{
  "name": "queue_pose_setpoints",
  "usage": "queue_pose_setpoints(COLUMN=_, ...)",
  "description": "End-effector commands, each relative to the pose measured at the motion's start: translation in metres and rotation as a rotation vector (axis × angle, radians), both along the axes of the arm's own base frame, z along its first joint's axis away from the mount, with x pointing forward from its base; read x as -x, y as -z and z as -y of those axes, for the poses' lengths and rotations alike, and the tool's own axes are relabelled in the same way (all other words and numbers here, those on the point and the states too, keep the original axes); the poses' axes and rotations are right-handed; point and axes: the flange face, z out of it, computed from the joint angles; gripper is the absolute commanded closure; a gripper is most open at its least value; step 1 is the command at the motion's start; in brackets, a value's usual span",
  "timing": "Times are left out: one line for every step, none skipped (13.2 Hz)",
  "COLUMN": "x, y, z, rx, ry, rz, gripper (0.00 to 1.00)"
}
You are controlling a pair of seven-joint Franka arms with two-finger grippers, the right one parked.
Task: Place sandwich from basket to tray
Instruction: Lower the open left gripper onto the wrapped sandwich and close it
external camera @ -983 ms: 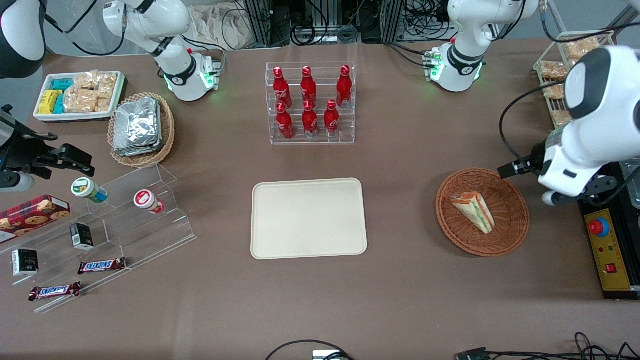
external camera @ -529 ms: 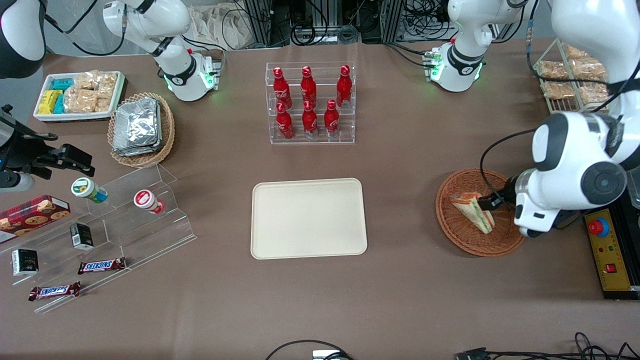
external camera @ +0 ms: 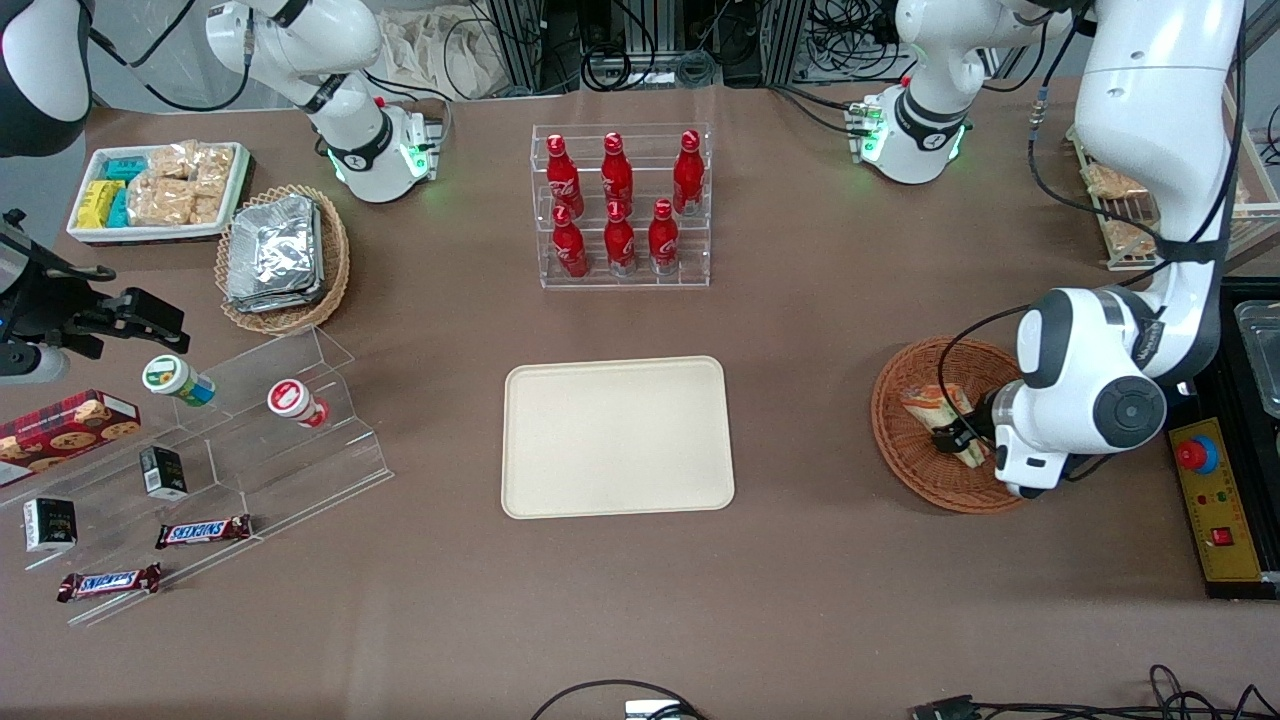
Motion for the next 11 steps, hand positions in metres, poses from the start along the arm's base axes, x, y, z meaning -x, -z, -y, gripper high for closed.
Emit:
queue_pose_setpoints(x=0.004, y=0.022, z=0.001, rx=0.005, ry=-0.027, rz=-0.006, gripper=0.03)
queue_pose_setpoints(x=0.005, y=0.032, z=0.001, rx=0.006, ry=-0.027, rz=-0.014, gripper=0.03)
queue_pose_setpoints(x=0.007, y=0.036, z=0.001, rx=0.005, ry=-0.027, rz=-0.022, gripper=0.05)
queue_pose_setpoints(x=0.007, y=0.036, z=0.001, rx=0.004, ry=-0.026, rz=-0.02, gripper=0.39)
queue_pose_setpoints(x=0.006, y=0.036, z=0.003, rx=0.005, ry=-0.023, rz=-0.02, gripper=0.86)
queue_pose_setpoints(x=0.006, y=0.031, z=0.003, rx=0.006, ry=-0.019, rz=-0.016, gripper=1.0)
queue_pose_setpoints(x=0.004, y=0.021, z=0.003, rx=0.01, ry=0.002, rz=-0.007, gripper=1.0)
queue_pose_setpoints(x=0.004, y=0.003, z=0.003, rx=0.013, ry=0.035, rz=0.004, gripper=1.0)
queue_pose_setpoints(x=0.004, y=-0.019, z=0.003, rx=0.025, ry=0.088, rz=0.013, gripper=1.0)
queue_pose_setpoints(x=0.004, y=-0.041, z=0.003, rx=0.032, ry=0.126, rz=0.024, gripper=1.0)
queue_pose_setpoints(x=0.005, y=-0.062, z=0.006, rx=0.037, ry=0.156, rz=0.046, gripper=1.0)
